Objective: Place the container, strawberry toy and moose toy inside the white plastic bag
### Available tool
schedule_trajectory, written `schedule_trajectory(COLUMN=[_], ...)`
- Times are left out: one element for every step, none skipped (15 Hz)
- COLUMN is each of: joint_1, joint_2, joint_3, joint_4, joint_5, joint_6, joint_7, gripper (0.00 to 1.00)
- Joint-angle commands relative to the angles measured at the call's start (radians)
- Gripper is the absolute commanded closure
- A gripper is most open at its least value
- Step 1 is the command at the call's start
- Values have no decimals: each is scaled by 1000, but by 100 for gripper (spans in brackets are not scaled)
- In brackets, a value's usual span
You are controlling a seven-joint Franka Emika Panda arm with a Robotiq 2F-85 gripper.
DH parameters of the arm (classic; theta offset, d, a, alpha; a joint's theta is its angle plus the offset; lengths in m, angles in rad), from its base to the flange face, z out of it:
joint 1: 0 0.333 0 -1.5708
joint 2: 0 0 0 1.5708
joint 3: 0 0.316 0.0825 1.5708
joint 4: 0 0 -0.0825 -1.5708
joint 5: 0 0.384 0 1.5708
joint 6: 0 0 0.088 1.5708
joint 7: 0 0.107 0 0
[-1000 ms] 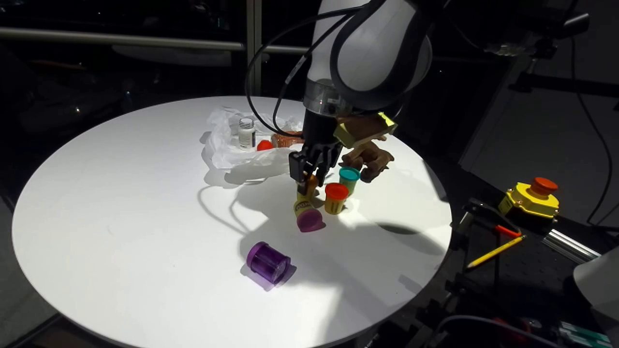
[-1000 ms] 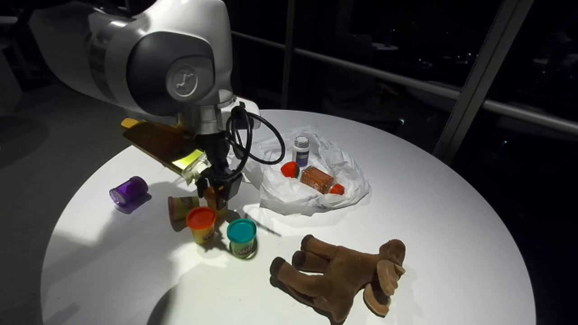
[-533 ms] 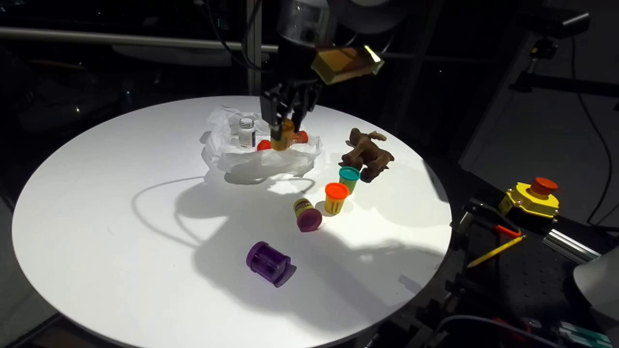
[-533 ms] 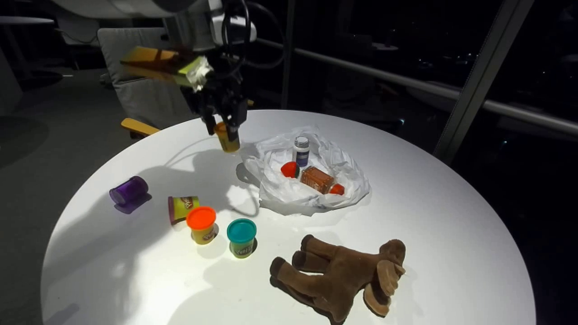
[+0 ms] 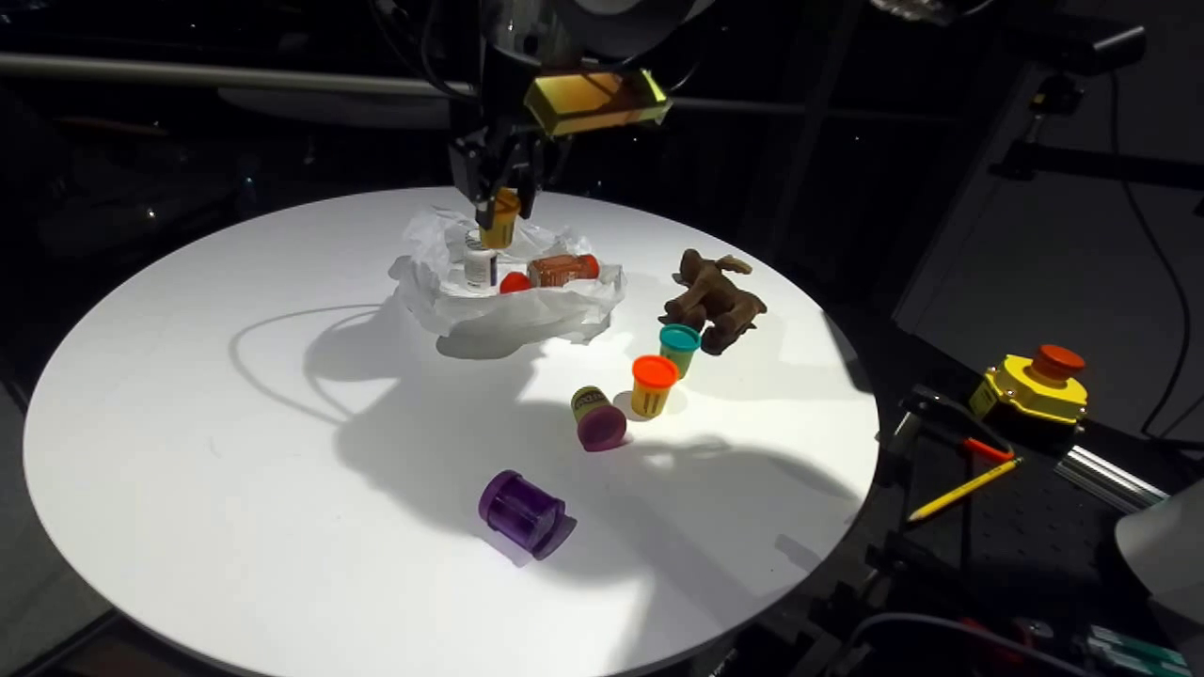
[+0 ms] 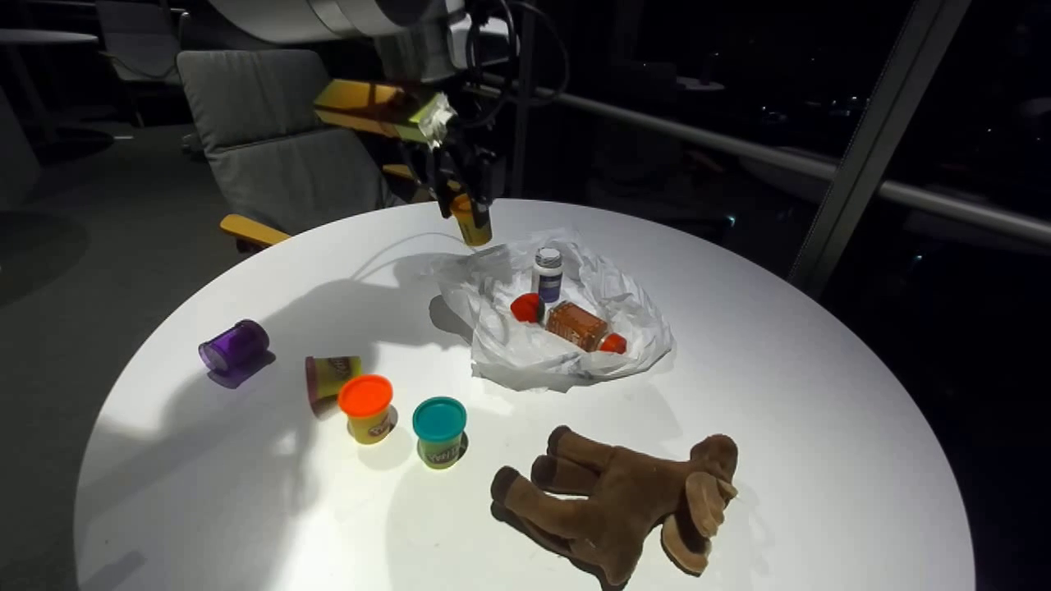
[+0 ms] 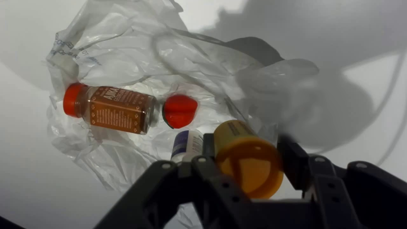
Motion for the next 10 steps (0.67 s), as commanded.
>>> schedule_trajectory(joint_1=[-19, -24, -21, -23, -23, -25, -31, -31, -34, -32], joint_2=[177, 217, 245, 273, 296, 316, 333, 342, 352, 357], joint_3=[-5, -9, -15, -20, -26, -27, -26, -25, -25, -30], joint_4=[169, 204, 232, 260, 286, 310, 329, 341, 353, 359], joint_5=[37, 47, 53, 59, 68, 81, 94, 105, 117, 123], joint_6=[-1, -4, -5, -7, -6, -11, -13, -15, -15, -13], joint_7=[10, 8, 14, 14, 20, 20, 17, 20, 21, 24], gripper=[73, 73, 73, 73, 73, 73, 73, 23, 22, 15])
